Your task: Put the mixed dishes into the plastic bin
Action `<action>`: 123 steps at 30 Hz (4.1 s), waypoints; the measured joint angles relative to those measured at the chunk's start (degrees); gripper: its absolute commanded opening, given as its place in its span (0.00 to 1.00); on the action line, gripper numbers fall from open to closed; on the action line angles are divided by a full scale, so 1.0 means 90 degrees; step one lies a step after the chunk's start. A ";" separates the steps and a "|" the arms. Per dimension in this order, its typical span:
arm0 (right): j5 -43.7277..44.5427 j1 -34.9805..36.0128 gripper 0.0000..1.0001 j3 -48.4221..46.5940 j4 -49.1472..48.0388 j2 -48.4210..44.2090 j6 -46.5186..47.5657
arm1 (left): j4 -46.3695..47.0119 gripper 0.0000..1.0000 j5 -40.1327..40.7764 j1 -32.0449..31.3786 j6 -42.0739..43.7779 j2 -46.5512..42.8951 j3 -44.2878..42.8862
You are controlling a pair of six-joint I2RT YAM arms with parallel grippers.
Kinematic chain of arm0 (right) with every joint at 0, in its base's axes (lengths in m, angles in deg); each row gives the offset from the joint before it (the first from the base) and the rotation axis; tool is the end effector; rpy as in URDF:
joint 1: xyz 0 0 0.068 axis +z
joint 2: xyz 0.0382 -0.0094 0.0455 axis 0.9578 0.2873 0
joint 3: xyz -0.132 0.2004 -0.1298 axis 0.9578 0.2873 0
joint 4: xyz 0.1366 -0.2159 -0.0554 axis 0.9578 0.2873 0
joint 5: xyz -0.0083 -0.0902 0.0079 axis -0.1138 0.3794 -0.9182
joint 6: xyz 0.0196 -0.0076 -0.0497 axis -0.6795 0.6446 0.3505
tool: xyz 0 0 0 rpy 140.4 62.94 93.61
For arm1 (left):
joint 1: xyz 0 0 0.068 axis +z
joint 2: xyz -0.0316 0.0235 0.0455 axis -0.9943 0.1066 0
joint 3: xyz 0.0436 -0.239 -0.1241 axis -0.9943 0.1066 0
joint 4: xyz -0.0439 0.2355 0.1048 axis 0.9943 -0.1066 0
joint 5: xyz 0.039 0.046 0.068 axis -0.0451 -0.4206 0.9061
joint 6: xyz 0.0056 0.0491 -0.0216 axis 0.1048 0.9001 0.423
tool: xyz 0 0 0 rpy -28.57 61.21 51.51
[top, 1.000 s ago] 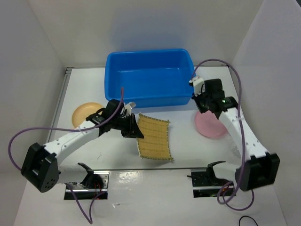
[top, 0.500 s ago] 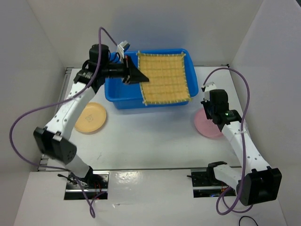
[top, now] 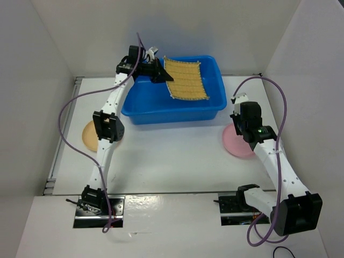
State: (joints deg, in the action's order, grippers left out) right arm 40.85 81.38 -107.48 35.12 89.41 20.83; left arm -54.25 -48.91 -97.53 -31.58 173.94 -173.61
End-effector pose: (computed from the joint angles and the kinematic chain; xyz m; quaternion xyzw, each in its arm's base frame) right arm 0.2207 0.0231 0.2952 -0.1268 0.8941 -0.1255 0.4108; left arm 0.5312 -0.1569 0.3171 -0.0205 0.8125 -0.5415 0.2148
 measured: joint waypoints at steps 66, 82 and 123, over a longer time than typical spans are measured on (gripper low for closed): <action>-0.0959 0.0214 0.05 0.0032 -0.0075 0.0410 0.0267 | -0.1491 1.00 0.6652 0.2829 -0.0204 -0.9221 0.9967; -0.1054 0.0214 0.63 0.0032 -0.0070 0.0461 0.0359 | -0.0787 0.91 0.6076 0.3801 -0.1858 -0.7050 1.1679; -0.0971 0.0214 0.76 0.0063 -0.0078 0.0459 0.0359 | -0.0962 0.99 0.6433 0.4289 -0.1413 -0.5807 0.9760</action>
State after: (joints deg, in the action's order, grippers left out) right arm 32.11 83.30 -106.91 34.42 93.54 24.07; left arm -62.91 8.99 -58.93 -44.30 121.68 -85.77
